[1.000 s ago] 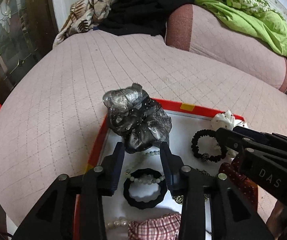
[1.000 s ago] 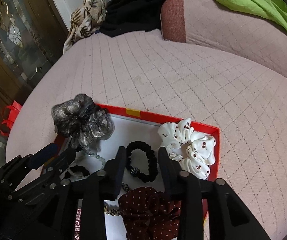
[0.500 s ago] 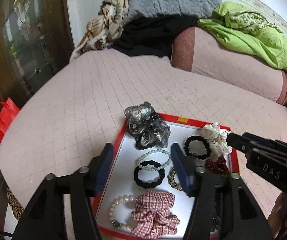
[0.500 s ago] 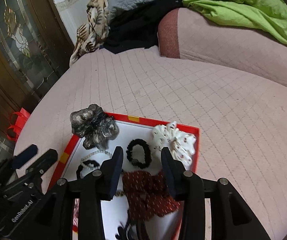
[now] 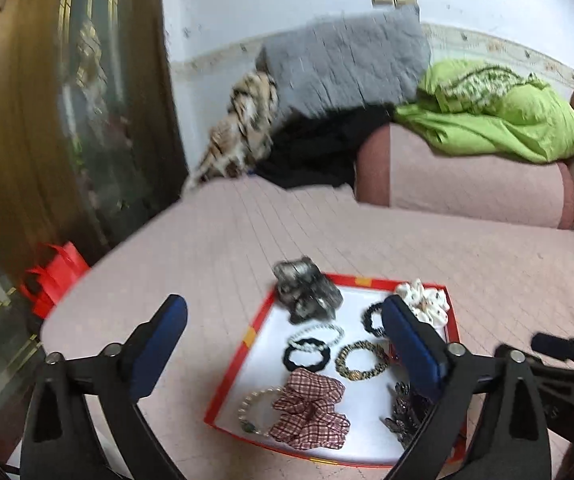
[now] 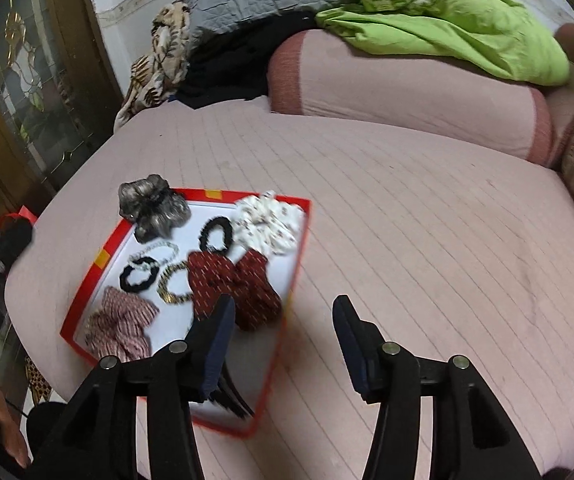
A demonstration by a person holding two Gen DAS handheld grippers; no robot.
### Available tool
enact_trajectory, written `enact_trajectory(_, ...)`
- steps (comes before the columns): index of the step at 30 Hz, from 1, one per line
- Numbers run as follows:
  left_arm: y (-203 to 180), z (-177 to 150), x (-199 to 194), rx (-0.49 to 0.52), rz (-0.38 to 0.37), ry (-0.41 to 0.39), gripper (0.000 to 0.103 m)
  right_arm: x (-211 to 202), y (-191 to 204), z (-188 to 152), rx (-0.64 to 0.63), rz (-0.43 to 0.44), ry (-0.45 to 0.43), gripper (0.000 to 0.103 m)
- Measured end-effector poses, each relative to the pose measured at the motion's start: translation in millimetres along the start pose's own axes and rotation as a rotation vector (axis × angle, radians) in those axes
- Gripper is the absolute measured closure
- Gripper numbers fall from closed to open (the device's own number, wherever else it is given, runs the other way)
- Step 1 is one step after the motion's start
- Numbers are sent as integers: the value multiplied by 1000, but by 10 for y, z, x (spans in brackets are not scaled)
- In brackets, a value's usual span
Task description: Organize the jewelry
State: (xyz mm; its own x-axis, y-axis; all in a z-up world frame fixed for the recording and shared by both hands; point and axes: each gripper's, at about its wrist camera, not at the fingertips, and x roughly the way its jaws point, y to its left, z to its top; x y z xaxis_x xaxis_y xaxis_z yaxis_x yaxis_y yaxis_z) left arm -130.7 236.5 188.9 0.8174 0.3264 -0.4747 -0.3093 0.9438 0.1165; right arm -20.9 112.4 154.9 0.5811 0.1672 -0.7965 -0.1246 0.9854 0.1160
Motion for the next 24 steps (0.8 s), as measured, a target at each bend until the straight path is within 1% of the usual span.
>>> enact_trajectory(2, -28, -1, -127, 13, -1, -30, 5, -73, -60, -74, 9, -15, -1, 46)
enact_trajectory(6, -56, 10, -287, 31, -9, -44, 3, -201, -114, -195, 18, -31, 1, 45)
enact_trajectory(11, -30, -28, -453, 8, -26, -49, 3, -403, -112, -372, 10, -56, -26, 40)
enact_trajectory(18, -2, -106, -714, -23, -38, -80, 3, -615, -137, -545, 18, -60, -51, 39)
enact_trajectory(21, -8, -139, -788, -29, -49, -69, 3, -668, -149, -616, 25, -62, -52, 39)
enact_trajectory(24, -20, -195, -838, -34, -58, -41, 3, -711, -152, -689, 28, -66, -52, 38)
